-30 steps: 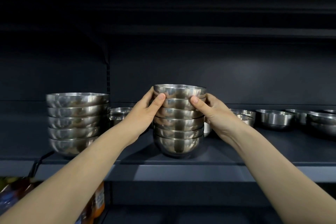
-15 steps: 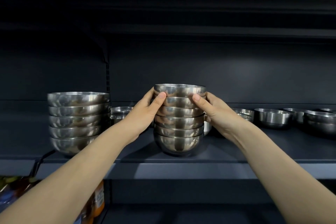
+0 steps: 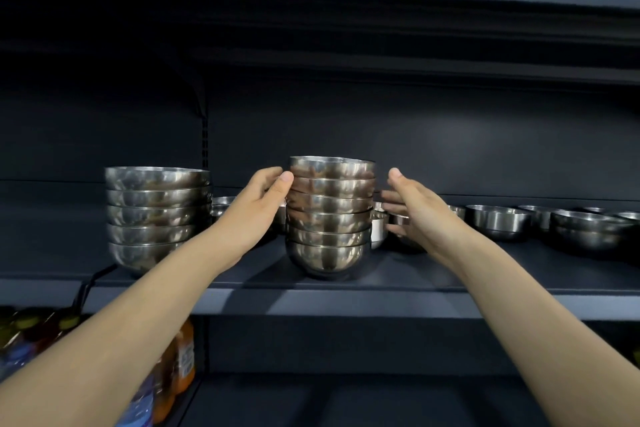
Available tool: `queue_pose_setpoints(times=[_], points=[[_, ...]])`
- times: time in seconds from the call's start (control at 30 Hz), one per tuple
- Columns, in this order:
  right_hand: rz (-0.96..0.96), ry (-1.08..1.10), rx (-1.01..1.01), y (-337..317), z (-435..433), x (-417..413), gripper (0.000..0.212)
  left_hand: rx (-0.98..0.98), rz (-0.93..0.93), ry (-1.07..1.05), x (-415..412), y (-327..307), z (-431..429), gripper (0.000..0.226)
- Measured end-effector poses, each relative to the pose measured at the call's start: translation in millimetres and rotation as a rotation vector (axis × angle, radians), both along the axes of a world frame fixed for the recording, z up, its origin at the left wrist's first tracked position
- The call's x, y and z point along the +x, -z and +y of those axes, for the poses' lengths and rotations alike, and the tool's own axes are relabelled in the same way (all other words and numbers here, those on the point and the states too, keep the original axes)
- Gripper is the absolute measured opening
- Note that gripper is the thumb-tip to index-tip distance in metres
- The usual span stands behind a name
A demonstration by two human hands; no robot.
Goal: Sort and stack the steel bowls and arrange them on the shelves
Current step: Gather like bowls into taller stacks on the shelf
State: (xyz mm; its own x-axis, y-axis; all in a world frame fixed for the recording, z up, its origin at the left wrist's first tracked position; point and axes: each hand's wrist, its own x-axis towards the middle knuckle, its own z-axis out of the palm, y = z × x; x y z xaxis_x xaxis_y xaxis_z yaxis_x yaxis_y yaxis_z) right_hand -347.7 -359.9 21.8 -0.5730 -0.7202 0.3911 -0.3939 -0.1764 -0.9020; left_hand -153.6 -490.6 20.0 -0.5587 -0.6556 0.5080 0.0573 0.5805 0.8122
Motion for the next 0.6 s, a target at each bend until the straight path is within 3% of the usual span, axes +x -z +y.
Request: queue_pose_setpoints(times=[0.13,0.3,0.4,0.6], points=[[0.032,0.073,0.029,-1,28,3,0.034,-0.119,-0.026,-0.119,15,-3,31,0.049],[0.21,0.139,0.079,3,79,1,0.04,-0.278,-0.074,-0.312,30,2,83,0.042],[0.273,0.103,0.149,5,117,-1,0.033,-0.338,-0.173,-0.427,35,5,123,0.04],[0.546,0.136,0.374,3,197,-6,0.049,-0.436,-0.417,-0.424,36,3,199,0.037]])
